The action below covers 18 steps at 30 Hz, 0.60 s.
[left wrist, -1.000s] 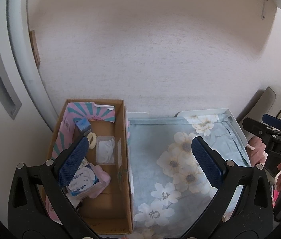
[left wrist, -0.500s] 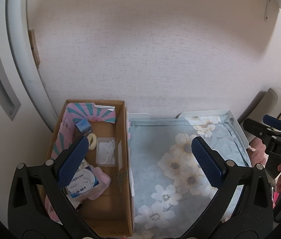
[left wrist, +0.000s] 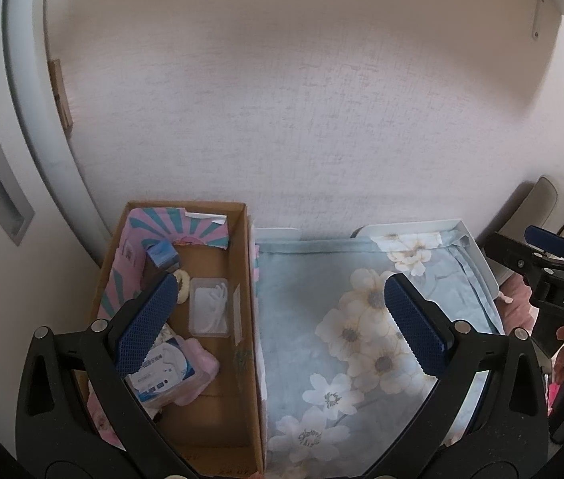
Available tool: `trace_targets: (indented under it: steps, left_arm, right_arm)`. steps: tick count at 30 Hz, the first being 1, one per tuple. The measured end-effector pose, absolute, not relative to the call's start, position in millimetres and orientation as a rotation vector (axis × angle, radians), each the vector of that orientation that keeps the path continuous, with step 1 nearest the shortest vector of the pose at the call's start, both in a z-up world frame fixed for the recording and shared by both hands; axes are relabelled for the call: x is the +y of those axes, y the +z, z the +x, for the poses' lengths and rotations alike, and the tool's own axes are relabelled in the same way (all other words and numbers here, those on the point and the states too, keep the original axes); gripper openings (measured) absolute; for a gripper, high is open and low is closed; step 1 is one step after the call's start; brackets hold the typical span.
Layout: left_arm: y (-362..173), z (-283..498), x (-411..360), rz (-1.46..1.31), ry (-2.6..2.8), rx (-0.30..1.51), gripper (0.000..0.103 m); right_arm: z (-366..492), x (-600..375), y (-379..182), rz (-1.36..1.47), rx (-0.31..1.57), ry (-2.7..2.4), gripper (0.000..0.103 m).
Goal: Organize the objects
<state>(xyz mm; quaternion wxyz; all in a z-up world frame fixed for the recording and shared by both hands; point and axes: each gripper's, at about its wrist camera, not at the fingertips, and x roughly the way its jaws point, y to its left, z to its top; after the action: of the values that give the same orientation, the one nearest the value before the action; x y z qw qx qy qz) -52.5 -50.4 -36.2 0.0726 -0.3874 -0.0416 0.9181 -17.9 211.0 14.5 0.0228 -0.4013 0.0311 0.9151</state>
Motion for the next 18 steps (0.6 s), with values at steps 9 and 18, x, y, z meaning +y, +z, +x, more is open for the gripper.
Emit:
trace_targets:
  steps: [9,18]
  left_arm:
    - [-41.1,-57.6,-49.7,-1.167,2.760,-0.139,0.103]
    - [-46.0,-55.0,-49.2,-1.152,2.817,-0.127,0.103]
  right_arm:
    - [-24.2,212.0,15.6,-1.247,0.095,2.835,0.095]
    - [-25.9,212.5,15.6,-1.253,0.102,2.835,0.096]
